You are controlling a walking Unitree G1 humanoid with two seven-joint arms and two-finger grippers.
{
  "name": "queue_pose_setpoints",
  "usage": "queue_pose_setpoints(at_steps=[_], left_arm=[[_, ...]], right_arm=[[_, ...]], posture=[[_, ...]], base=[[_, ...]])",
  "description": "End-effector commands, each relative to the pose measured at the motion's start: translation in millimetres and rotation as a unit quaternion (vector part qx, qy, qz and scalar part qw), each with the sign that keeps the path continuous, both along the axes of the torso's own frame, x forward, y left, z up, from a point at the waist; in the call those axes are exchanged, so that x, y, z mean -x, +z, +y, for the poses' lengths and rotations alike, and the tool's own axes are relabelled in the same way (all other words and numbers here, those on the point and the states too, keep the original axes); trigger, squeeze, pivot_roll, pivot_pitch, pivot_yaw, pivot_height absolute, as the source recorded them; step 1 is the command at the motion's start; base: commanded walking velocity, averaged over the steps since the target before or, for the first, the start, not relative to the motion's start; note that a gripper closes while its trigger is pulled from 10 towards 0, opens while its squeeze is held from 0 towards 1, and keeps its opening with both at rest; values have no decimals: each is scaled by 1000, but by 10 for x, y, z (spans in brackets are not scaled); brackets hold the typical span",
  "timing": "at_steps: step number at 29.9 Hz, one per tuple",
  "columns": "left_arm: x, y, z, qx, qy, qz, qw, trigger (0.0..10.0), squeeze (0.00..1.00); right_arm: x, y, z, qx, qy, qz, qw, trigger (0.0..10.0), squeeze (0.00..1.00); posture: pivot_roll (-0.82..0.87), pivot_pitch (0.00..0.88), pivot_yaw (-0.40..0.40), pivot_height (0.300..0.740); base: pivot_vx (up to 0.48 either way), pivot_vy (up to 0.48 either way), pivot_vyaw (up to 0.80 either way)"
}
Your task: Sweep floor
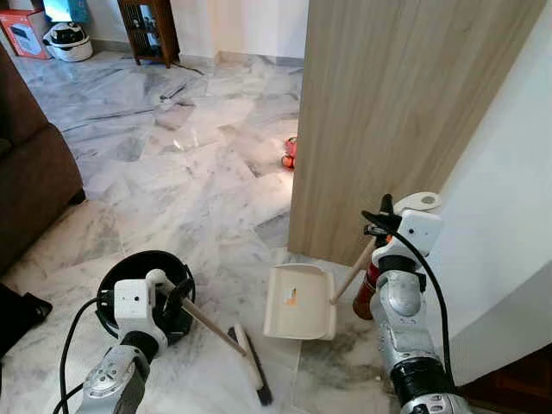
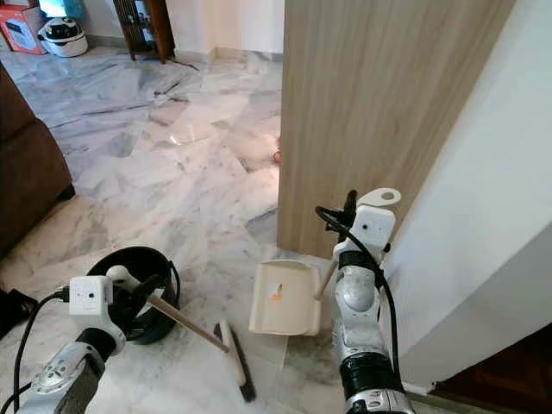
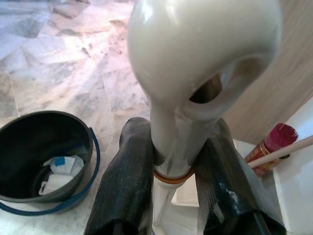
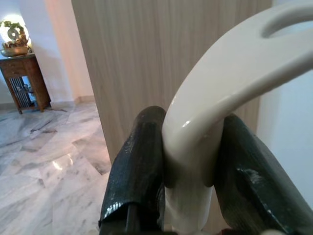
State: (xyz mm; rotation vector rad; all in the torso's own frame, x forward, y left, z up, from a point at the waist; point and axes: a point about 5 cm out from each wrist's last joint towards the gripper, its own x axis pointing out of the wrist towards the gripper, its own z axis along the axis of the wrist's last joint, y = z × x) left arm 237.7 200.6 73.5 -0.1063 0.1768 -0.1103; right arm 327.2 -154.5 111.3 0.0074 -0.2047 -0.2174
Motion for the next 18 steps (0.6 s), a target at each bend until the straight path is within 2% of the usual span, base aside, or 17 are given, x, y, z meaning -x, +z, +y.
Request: queue_pose_setpoints(at_steps=[1,9,18], left_arm=[[-22,48,10,-19,-6,-14,1000,10000,0],[-76,131,4,-92,-9,-54,994,10000,0],[-130,184,1,-106,13,-86,991,10000,0]], right_arm=[[8,71,15,17,3,-25,1000,10000,0],[105,-112,-77,40,-6,12,999,10000,0],[170,-164,-174,61,-10,19,998,10000,0]], posture=[[214,41,9,740],[209,21,6,740],[201,0,2,740]], base=[[0,0,0],[0,0,0],[0,0,0]])
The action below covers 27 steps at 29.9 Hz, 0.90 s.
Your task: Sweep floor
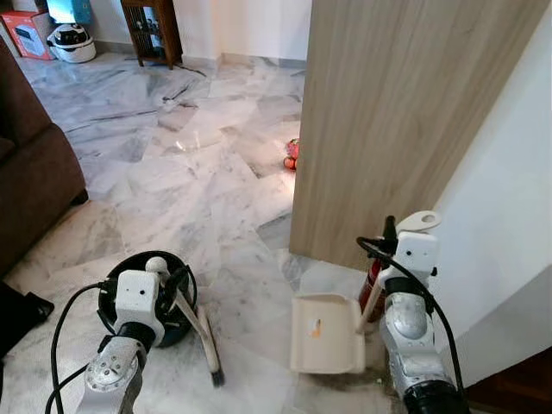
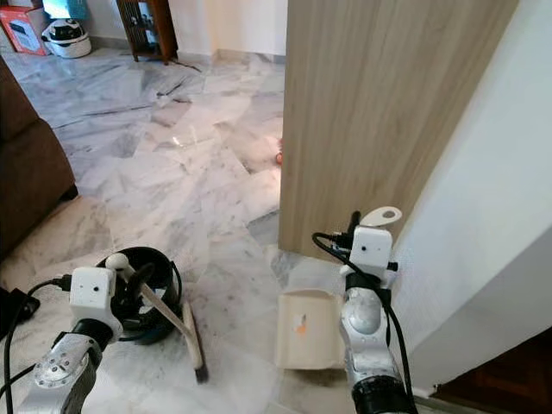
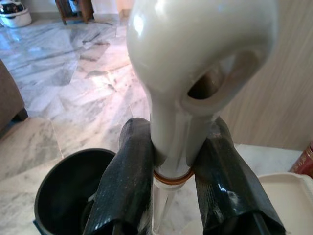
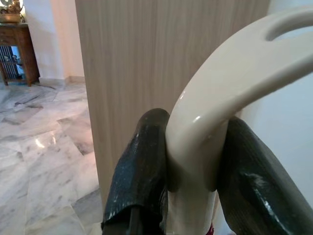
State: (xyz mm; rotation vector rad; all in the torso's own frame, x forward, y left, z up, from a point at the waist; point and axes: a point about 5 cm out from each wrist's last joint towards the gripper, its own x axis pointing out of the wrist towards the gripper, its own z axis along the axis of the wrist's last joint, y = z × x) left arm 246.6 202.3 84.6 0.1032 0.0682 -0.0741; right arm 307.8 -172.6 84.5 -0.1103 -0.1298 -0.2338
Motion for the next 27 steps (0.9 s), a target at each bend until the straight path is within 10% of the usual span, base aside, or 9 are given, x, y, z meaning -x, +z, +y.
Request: queue_pose_setpoints(at_steps=[1,27], left_arm=[[-46,77,-20,-3,-2,-29,1000,10000,0],[-63,49,-126,11,-9,-41,999,10000,0]], right_arm=[[-20,99,-2,10,4,-22,1000,10000,0],[38,-22,46,-14,34,1,999,10000,0]], posture=[[201,0,2,740],[184,48,-1,740]], base=[[0,0,0],[0,0,0]])
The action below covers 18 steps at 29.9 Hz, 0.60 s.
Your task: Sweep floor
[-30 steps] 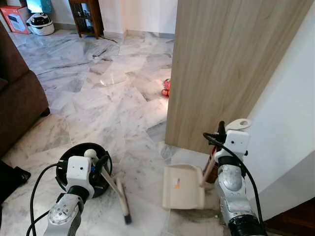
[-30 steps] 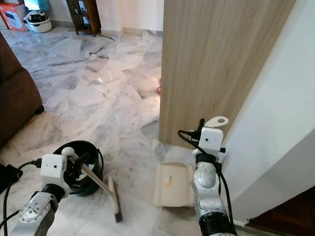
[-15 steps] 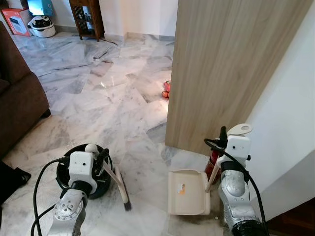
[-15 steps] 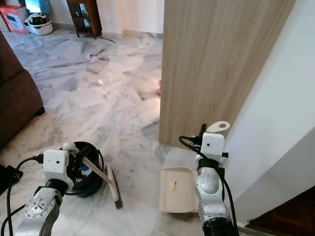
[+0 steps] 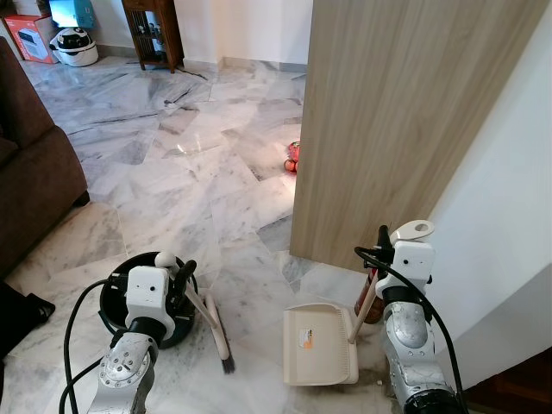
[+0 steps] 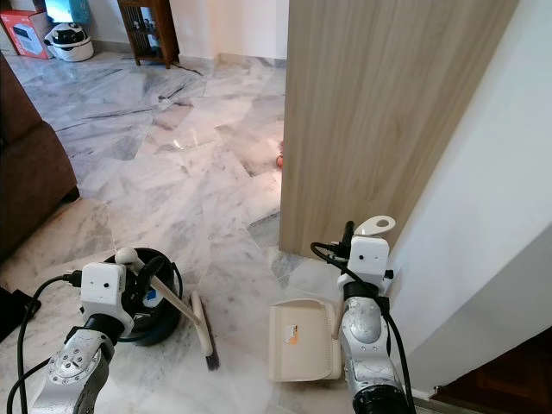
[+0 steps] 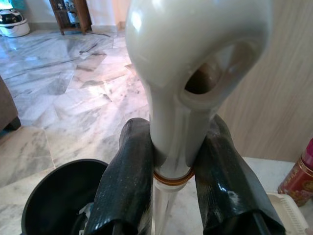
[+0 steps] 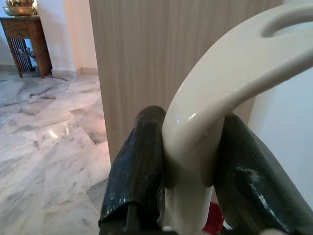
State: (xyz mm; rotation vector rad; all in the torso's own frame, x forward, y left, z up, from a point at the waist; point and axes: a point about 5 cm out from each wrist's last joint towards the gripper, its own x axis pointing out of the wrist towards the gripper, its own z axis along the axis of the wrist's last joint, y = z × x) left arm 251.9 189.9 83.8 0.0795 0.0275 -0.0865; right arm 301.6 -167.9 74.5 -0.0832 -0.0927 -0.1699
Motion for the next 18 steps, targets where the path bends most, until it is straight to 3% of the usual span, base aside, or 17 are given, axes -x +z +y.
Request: queue_pose_setpoints(at_steps=[1,18], left_arm=[[-3,53,2,-1,-1,-21,1000,10000,0],[7,53,-41,-5,-4,-28,1000,10000,0]], right_arm=[[-21,71,6,-1,3,-16,1000,10000,0],[-21,61,32,-1,13,-13,1000,10000,0]], posture=[[183,50,-3,740],[166,51,-12,740]], base=[[0,0,0],[0,0,0]])
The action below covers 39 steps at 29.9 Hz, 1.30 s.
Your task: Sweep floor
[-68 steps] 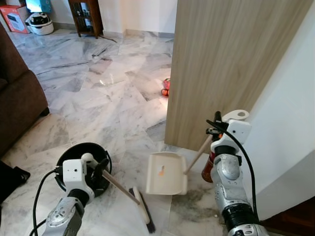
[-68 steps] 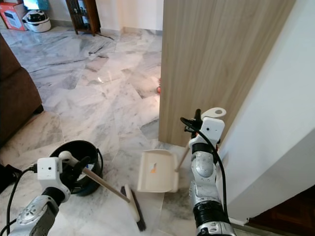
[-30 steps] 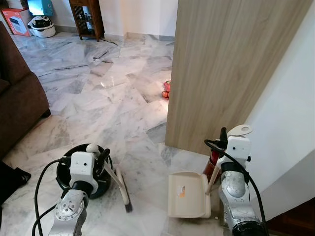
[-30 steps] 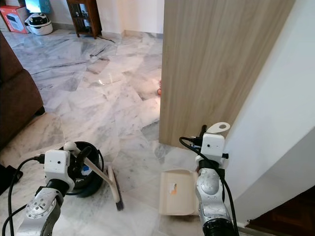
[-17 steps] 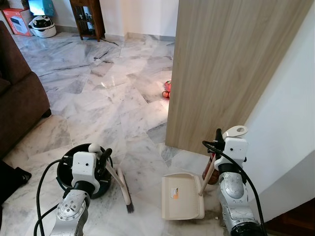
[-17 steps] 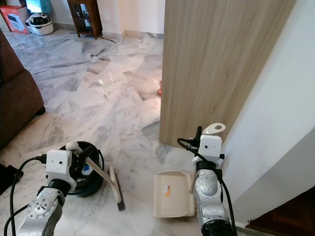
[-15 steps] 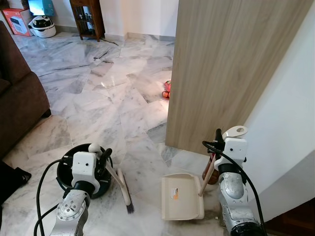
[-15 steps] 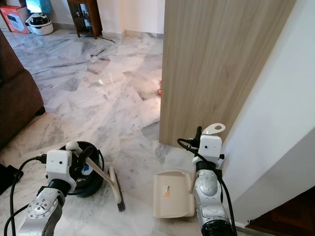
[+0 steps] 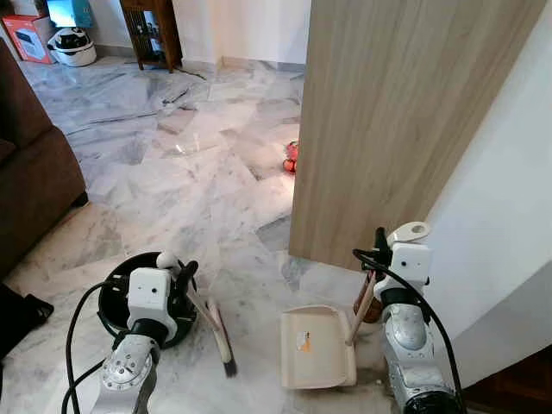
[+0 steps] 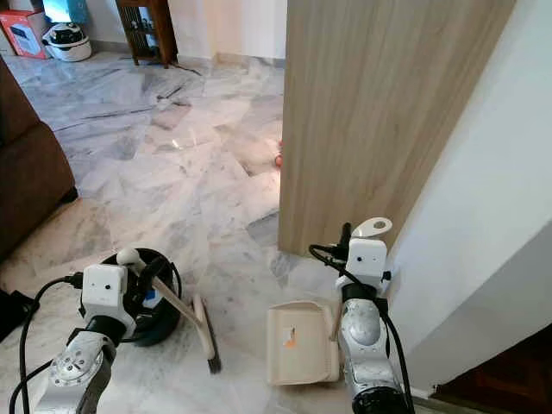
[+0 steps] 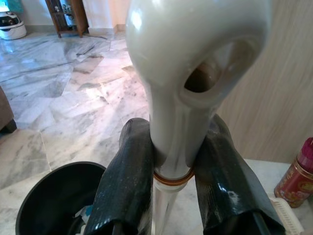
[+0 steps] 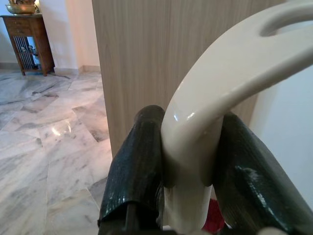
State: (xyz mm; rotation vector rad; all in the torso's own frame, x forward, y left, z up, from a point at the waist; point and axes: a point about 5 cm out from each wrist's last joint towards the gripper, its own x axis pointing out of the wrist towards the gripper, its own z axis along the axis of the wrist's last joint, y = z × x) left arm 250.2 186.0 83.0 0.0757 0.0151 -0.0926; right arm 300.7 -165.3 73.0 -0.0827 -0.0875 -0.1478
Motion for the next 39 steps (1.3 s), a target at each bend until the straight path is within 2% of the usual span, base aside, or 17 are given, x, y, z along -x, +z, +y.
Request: queue_pose_setpoints(at_steps=[1,16,39], left_arm=[[-10,61,-3,-7,-1,-22,1000,10000,0],[-16,55,-23,-12,-6,-24,1000,10000,0],[-21,49,-23,-14,-6,-23,1000,10000,0]], right_arm=[[-30,78,7,-1,3,-16,1000,10000,0],[-66,107,60,-9,8,-16,1000,10000,0],[-78,115,111,-11,24,-15,1000,10000,0]], posture=[[162,50,-11,740],[154,67,-9,740],[154,71,-10,740]], base=[[0,0,0],[0,0,0],[-262,0,0]])
